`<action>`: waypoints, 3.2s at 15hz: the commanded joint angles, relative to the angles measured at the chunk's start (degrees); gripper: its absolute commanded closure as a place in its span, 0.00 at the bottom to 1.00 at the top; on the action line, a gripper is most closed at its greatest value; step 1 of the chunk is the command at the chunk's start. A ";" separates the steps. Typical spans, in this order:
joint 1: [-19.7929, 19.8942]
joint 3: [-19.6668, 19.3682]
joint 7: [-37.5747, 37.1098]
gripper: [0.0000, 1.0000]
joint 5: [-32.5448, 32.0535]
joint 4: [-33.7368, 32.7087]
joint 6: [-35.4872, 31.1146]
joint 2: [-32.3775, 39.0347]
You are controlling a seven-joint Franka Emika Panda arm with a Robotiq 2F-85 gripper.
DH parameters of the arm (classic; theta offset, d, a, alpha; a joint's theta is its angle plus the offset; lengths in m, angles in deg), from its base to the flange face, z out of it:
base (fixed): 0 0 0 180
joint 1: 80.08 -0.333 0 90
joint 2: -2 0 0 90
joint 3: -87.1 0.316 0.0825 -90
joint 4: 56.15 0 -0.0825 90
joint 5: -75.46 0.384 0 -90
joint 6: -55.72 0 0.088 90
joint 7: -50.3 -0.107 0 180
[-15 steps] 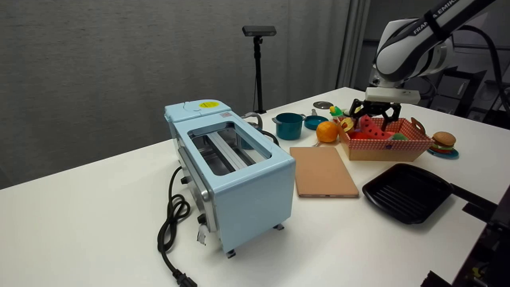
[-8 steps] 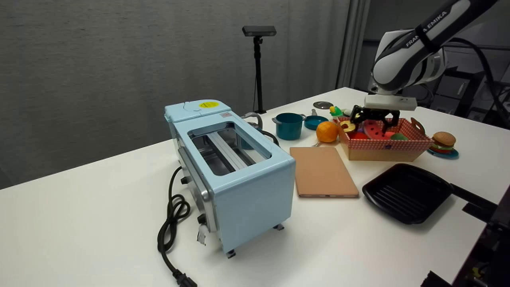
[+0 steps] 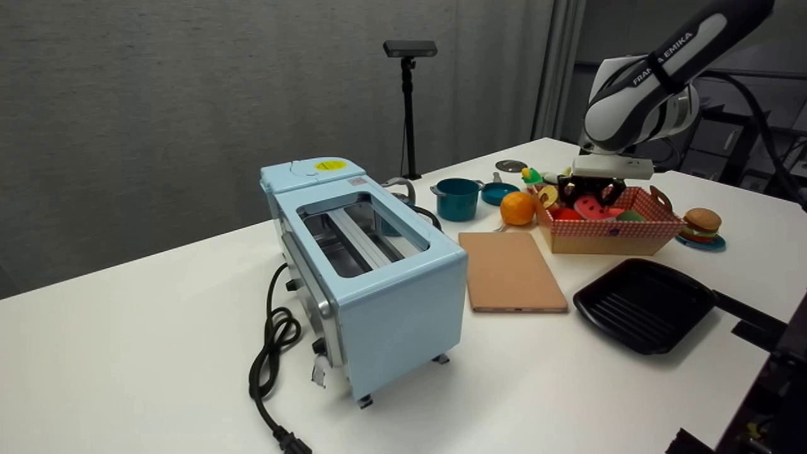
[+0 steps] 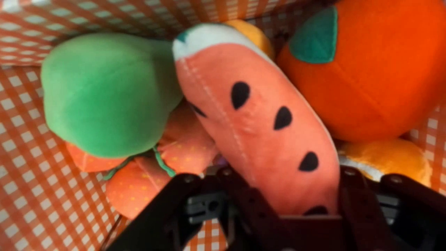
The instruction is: Take the objects from the basket and drop them on the table
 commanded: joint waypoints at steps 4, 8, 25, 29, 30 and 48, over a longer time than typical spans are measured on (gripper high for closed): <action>-5.12 -3.65 -3.11 0.97 -2.03 3.84 0.42 -7.26; -5.93 -4.70 -4.58 0.97 -4.42 5.55 1.84 -15.26; -3.38 0.78 -6.28 0.96 -9.94 -11.63 12.37 -16.05; -4.23 0.85 -7.20 0.96 -9.90 -18.35 14.71 -10.90; -4.56 0.82 -7.52 0.96 -10.17 -19.81 15.00 -9.72; -9.47 2.24 -7.39 0.50 -9.33 -28.84 18.73 -2.79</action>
